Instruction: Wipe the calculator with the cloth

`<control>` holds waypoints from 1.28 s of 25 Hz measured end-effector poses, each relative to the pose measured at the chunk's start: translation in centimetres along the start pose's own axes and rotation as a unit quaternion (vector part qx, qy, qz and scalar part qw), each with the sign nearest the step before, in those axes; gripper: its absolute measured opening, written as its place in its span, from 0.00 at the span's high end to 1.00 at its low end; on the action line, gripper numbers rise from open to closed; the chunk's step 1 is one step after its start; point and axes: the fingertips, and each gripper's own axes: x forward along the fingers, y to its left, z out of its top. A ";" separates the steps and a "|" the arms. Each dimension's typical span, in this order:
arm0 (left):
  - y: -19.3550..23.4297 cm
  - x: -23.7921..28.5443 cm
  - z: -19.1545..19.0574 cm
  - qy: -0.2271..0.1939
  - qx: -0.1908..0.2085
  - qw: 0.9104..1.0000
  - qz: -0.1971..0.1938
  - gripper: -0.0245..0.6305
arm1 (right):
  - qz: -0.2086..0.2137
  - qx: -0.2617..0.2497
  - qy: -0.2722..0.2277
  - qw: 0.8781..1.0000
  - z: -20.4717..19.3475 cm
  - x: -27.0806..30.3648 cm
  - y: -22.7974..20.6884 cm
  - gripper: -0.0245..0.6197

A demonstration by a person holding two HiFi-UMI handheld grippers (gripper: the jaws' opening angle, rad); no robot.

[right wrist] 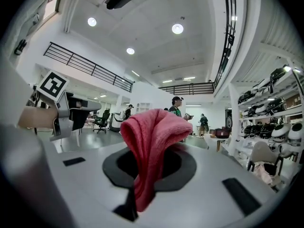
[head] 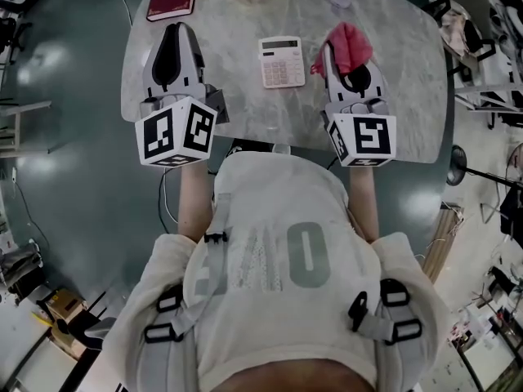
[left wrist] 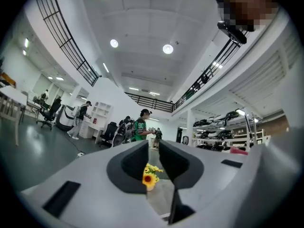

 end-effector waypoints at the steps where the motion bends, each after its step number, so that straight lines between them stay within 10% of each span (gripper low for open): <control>1: -0.5 0.4 -0.1 0.006 -0.013 1.000 -0.021 0.81 | 0.002 0.001 0.002 1.000 -0.1 0.0 0.0 0.88; 4: -1.5 1.9 -0.1 0.013 -0.044 0.997 -0.056 0.35 | 0.001 0.009 0.007 1.000 -0.7 0.1 -0.5 0.88; 17: 0.1 3.2 -11.0 0.158 -0.032 0.987 -0.020 0.29 | 0.000 0.024 0.042 0.999 -3.6 0.0 -0.3 0.88; 32: 0.6 -1.4 -31.9 0.429 0.084 0.899 -0.012 0.29 | -0.004 0.033 0.110 0.993 -8.3 -0.4 -0.9 0.88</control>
